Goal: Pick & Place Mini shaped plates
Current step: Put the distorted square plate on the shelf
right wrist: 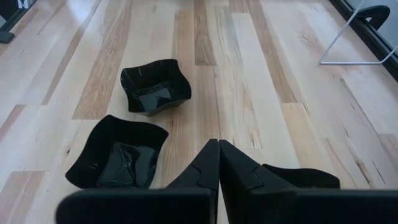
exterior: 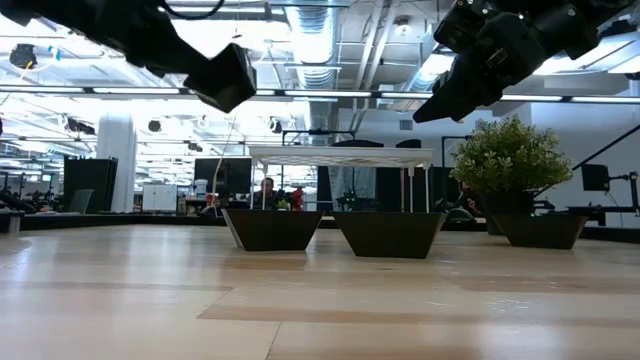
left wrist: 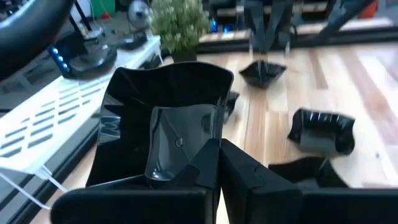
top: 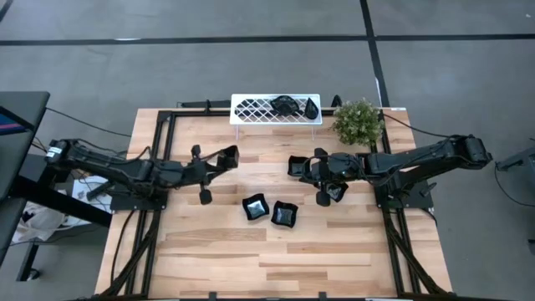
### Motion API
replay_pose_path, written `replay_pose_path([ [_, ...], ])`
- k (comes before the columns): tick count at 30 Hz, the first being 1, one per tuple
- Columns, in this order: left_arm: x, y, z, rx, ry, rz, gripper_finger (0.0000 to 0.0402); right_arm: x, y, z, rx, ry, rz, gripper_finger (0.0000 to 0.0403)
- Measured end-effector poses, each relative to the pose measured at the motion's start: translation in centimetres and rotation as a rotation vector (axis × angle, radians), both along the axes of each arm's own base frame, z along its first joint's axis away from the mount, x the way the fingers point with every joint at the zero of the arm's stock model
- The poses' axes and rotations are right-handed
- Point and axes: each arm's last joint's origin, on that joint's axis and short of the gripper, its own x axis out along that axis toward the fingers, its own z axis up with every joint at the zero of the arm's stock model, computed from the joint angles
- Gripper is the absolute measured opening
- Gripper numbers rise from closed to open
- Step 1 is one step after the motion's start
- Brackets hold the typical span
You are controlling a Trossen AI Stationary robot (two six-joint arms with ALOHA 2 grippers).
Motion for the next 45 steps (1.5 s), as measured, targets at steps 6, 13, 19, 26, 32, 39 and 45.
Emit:
replay_pose_path([
  [6,-0.2,0.0,0.4,-0.001,-0.022,-0.003,0.0012,0.0,0.0,0.0,0.000,0.000,0.000,0.0000],
  [13,0.6,0.8,-0.1,0.077,-0.004,0.075,0.0008,0.0,0.0,0.0,0.000,-0.001,0.000,0.0000],
  [19,2.1,1.9,0.4,0.062,-0.133,0.139,0.0017,0.0,0.0,0.0,0.000,-0.001,0.000,0.0000],
  [26,3.7,3.1,-0.2,0.088,-0.171,0.173,0.0011,0.0,0.0,0.0,0.000,0.000,0.000,0.0000],
  [32,4.9,3.8,-1.0,0.072,-0.193,0.120,0.0010,0.0,0.0,0.0,0.000,0.000,0.000,0.0000],
  [39,5.5,5.1,-0.9,0.005,-0.167,0.131,0.0015,0.0,0.0,0.0,0.000,-0.001,0.000,0.0000],
  [45,6.5,7.0,1.4,-0.003,-0.051,0.181,0.0016,0.0,0.0,0.0,0.000,-0.002,0.000,0.0000],
])
